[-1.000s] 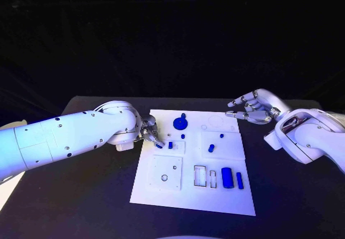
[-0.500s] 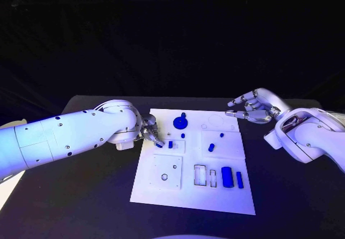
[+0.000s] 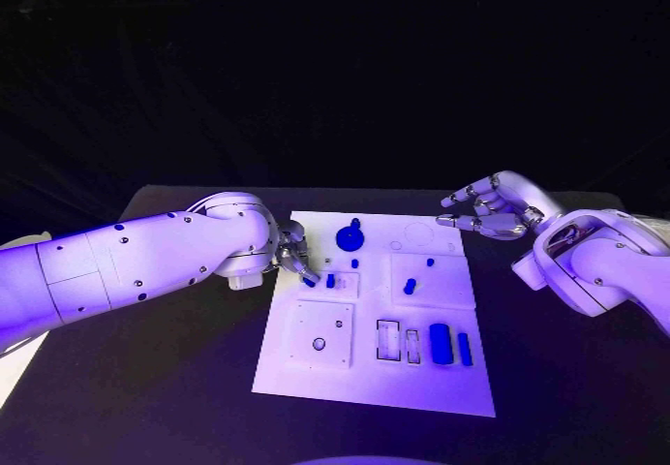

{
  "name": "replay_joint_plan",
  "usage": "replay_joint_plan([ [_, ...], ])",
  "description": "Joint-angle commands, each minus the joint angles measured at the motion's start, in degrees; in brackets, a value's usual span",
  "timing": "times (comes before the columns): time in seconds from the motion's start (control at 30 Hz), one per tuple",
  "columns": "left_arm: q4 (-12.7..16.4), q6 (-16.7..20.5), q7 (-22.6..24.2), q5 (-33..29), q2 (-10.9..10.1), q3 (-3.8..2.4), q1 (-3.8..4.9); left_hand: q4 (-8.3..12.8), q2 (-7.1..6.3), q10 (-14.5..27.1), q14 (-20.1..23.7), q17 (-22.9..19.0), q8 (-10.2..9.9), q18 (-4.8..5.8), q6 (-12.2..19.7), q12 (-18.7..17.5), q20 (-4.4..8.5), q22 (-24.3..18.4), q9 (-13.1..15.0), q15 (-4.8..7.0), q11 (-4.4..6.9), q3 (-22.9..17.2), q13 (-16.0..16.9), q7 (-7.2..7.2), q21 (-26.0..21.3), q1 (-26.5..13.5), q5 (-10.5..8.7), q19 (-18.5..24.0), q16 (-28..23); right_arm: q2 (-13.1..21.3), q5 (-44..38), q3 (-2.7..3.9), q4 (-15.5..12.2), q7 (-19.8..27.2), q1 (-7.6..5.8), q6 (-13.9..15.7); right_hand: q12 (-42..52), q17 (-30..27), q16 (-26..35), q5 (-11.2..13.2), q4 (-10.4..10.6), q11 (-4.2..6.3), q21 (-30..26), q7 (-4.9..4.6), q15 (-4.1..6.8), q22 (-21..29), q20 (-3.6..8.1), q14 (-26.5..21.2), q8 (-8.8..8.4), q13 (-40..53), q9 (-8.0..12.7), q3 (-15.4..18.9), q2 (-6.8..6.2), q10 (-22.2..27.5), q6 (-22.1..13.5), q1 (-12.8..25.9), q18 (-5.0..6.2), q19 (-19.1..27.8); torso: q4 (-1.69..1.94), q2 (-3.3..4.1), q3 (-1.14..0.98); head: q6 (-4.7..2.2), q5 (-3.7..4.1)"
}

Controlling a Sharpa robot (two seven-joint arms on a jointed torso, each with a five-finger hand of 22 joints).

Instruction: Assemble the parts on the task board

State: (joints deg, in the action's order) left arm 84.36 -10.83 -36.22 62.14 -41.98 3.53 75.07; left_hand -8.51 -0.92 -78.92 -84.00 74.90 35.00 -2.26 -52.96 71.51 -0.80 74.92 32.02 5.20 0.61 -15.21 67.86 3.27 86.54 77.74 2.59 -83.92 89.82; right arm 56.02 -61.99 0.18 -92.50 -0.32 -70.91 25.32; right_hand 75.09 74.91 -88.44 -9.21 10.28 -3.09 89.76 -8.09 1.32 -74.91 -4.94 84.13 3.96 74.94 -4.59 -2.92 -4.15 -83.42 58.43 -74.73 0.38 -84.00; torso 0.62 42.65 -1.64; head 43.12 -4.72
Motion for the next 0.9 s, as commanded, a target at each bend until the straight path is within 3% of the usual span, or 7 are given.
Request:
replay_joint_plan([
  [0.03,-0.09,-2.05,-1.57,-1.74,0.51,0.58,-0.58,3.14,0.34,-2.30,-6.00,15.10,0.31,1.00,-2.45,0.64,0.17,10.20,0.22,0.22,1.90,-3.59,1.75,-1.85,0.15,-0.62,0.10,-3.59,0.18,0.02,-0.21,0.00,-0.14,0.13,0.03,-0.75,-0.05,12.00,0.20,-0.32,0.01,0.00,0.24,0.13,-0.26,-15.09,-0.09,5.14,0.12,6.87,-0.07,0.26,0.46,0.37,0.29,-0.11,-0.38,-6.00,-0.07,-0.01,-0.01,0.09,0.07],
  [0.9,-0.63,-0.12,-5.30,-2.73,1.03,0.71,-0.60,0.68,-2.40,-3.40,-6.00,15.10,1.86,1.43,-4.11,2.07,0.37,11.94,2.63,0.79,2.69,-3.99,3.54,-2.89,1.30,-7.97,0.66,-4.49,0.18,0.13,-0.01,0.00,-0.26,0.32,0.02,-0.67,-0.09,11.97,0.22,-0.32,0.04,0.00,0.24,0.13,-0.26,-15.09,-0.09,5.13,0.12,6.84,-0.08,0.35,0.47,0.39,0.28,-0.16,-0.38,-6.00,0.03,-0.01,0.01,0.23,0.25],
])
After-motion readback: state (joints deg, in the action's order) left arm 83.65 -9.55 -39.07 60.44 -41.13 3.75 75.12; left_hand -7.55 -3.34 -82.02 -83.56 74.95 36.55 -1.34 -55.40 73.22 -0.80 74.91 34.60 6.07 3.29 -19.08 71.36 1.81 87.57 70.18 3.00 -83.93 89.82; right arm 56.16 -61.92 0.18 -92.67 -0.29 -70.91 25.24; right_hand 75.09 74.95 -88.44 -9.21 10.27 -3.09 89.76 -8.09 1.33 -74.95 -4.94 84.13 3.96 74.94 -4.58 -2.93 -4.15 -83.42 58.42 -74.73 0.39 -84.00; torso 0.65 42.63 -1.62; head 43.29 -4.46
